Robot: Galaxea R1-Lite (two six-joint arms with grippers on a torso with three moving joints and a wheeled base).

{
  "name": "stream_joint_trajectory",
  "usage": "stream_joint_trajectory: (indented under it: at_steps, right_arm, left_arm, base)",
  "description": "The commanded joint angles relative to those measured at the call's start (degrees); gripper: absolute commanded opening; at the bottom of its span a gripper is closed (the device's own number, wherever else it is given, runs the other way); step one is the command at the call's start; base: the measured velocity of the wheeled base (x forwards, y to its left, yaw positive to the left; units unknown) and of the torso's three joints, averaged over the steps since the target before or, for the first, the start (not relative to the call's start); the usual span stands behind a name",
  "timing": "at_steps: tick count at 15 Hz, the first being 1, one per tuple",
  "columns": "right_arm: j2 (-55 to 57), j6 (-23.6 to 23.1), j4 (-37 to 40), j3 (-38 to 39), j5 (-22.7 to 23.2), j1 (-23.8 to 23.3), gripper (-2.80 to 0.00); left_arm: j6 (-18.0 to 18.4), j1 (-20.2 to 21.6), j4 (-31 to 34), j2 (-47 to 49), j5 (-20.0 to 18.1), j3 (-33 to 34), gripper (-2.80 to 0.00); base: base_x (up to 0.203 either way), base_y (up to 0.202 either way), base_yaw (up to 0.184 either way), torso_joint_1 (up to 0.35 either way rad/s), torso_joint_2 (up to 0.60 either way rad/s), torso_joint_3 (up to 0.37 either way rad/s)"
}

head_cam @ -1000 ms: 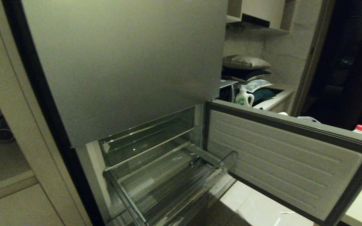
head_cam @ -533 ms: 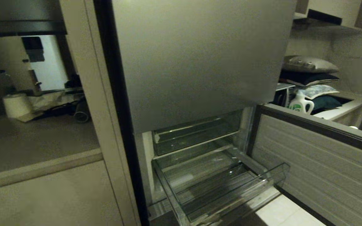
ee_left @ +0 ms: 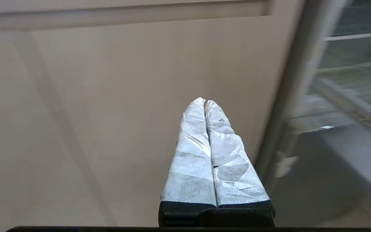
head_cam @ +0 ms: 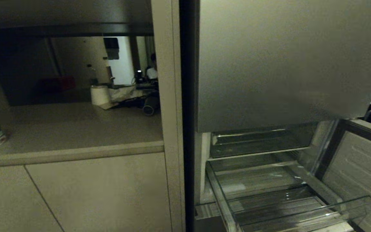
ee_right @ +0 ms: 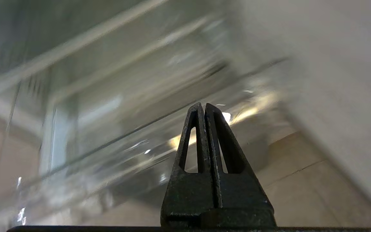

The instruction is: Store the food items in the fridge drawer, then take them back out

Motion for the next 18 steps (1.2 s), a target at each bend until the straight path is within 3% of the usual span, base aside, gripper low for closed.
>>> stream_joint_trajectory:
  at_steps: [1,7,9,14,18]
  right_arm:
    - [8.46,-5.41,-0.24,2.84,0.31,0.44,-2.80]
    - [20.28,-7.51,6.07,-0.17,1.55,12.71,-2.80]
    - [23.91,-7.88,9.81,-3.47,-0.68,14.68,-2.80]
    - [32.19,-10.36,10.54,-7.70,-9.54,18.10,-2.80]
    - [36.03,-10.44,10.63,-11.75,-10.06,21.50,-2.80]
  left_arm:
    - [-0.03,-0.01,0.02,0.01,0.07,-0.01,-2.80]
    - [-0.03,-0.01,0.02,0.01,0.09,-0.01,-2.80]
    - [-0.03,-0.01,0.02,0.01,0.11,-0.01,-2.80]
    - [-0.03,-0.01,0.02,0.01,0.02,-0.01,-2.80]
    - [-0.03,-0.01,0.02,0.01,0.02,-0.01,-2.80]
  base:
    - [0.000,-0.004,0.141,0.004,0.00,0.002]
    - [0.000,-0.002,0.017,0.001,0.00,0.000]
    - [0.000,0.000,0.000,0.000,0.00,0.000]
    - [0.000,0.000,0.000,0.000,0.00,0.000]
    - [0.000,0.000,0.000,0.000,0.00,0.000]
